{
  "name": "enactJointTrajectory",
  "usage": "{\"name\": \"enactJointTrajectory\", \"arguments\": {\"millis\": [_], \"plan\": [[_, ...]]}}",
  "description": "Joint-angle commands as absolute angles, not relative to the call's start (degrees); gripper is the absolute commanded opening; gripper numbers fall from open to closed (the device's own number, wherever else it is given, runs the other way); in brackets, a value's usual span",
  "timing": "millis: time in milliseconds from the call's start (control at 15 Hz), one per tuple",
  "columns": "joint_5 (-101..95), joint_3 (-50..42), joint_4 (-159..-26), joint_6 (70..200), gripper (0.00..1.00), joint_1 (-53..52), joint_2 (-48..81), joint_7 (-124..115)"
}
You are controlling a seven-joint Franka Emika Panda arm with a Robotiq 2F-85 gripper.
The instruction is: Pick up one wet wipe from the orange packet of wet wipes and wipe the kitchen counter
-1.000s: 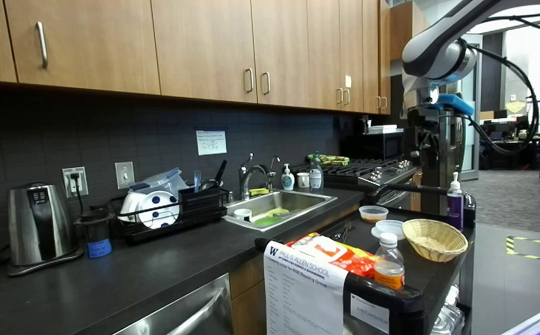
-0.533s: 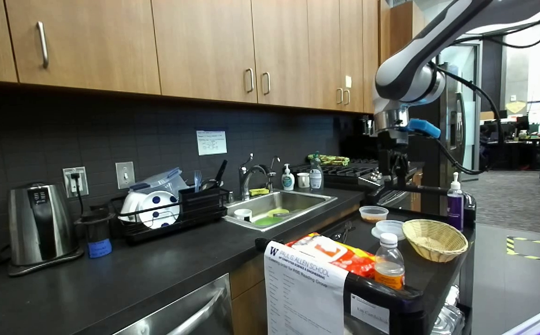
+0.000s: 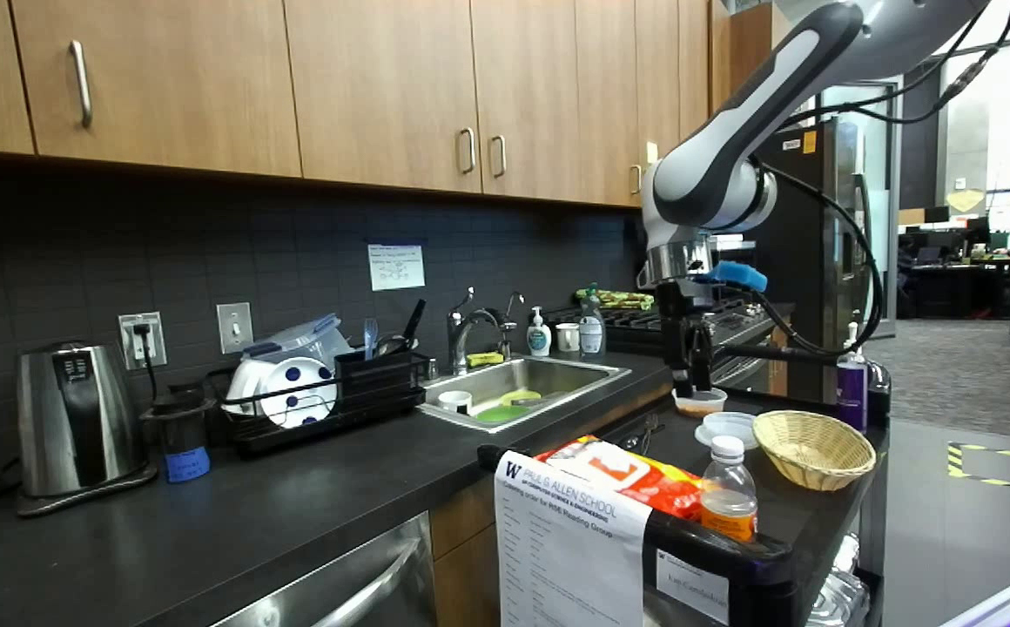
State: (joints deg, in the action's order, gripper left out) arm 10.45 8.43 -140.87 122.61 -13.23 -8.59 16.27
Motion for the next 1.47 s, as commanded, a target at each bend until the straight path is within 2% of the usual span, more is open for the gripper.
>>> {"name": "enactJointTrajectory", "arguments": {"millis": [0, 1067, 1133, 1200, 1400], "plan": [[10.41, 9.78, -135.30, 124.28, 1.00, -13.28, -1.78, 15.82], [4.09, 13.14, -118.54, 130.75, 1.00, -14.22, 20.06, 9.15], [3.35, 13.08, -118.03, 130.61, 0.75, -14.25, 20.85, 8.80], [2.69, 13.07, -117.80, 130.53, 0.74, -14.25, 21.41, 8.60], [1.59, 13.10, -117.09, 130.33, 0.53, -14.16, 22.65, 8.22]]}}
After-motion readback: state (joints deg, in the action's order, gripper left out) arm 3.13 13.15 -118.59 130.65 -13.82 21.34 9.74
